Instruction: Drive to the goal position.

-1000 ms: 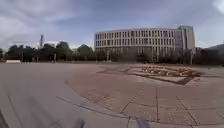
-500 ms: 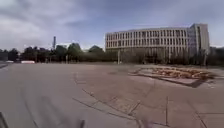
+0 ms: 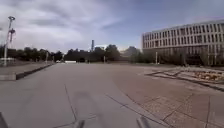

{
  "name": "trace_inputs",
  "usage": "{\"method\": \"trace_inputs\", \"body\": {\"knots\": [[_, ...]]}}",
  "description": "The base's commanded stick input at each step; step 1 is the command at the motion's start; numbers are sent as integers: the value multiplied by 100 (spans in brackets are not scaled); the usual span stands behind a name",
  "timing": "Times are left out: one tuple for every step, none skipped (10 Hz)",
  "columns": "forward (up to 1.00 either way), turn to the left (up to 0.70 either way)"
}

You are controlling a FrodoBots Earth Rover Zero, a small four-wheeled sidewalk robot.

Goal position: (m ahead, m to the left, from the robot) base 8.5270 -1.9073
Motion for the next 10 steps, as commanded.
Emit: {"method": "trace_inputs", "body": {"knots": [[100,9],[100,0],[100,0],[100,0],[100,0],[100,0],[100,0],[100,0],[100,0],[100,0]]}}
